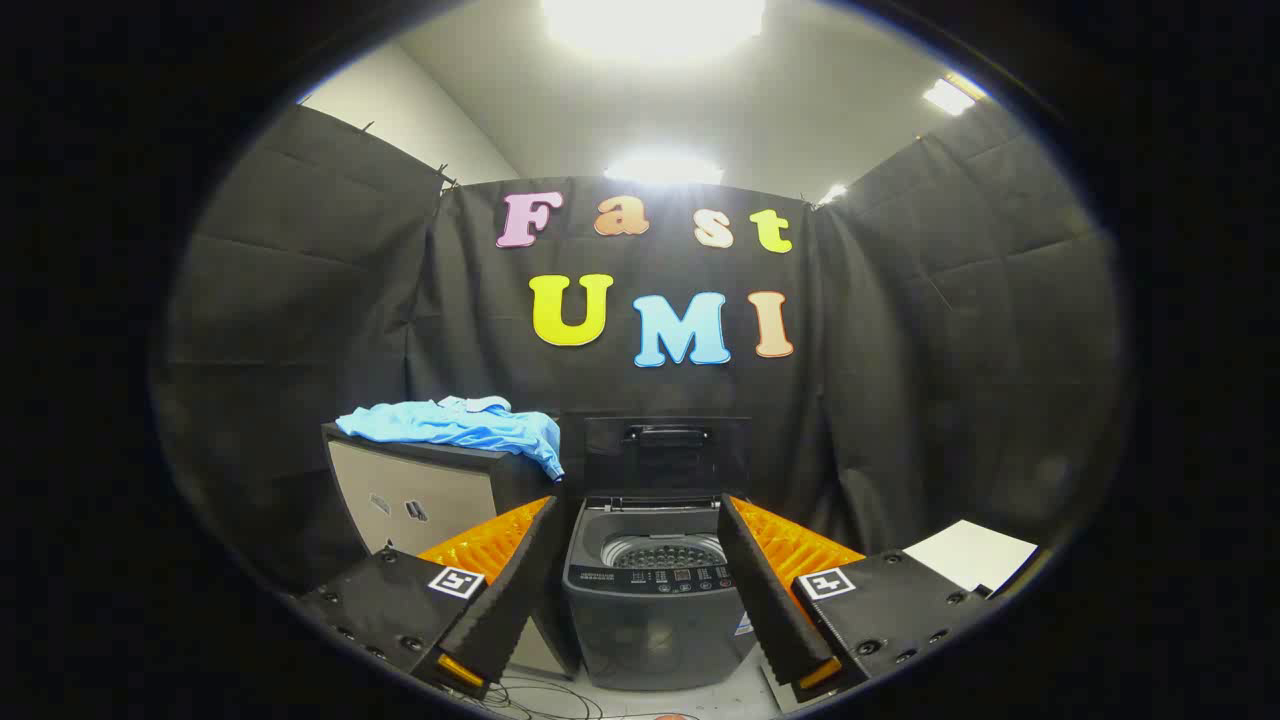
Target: Put the clothes into the washing machine and then close the washing machine lid.
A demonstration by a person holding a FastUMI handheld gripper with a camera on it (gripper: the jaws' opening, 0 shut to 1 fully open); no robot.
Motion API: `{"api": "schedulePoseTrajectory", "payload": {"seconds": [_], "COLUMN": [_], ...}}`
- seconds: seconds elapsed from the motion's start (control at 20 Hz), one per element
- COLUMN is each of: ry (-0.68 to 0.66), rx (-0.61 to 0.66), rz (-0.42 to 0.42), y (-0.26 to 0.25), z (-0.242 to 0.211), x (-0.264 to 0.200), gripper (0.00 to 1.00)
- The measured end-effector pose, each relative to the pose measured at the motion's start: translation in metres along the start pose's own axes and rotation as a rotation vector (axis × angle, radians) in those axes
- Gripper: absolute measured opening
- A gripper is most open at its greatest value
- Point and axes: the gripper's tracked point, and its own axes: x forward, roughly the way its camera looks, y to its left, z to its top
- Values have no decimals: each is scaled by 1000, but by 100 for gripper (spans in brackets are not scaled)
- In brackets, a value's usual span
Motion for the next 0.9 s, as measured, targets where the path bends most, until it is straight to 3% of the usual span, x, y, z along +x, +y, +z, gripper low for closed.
{"api": "schedulePoseTrajectory", "payload": {"seconds": [0.9], "ry": [-17], "rx": [10], "rz": [19], "y": [13], "z": [9], "x": [-2], "gripper": [98]}}
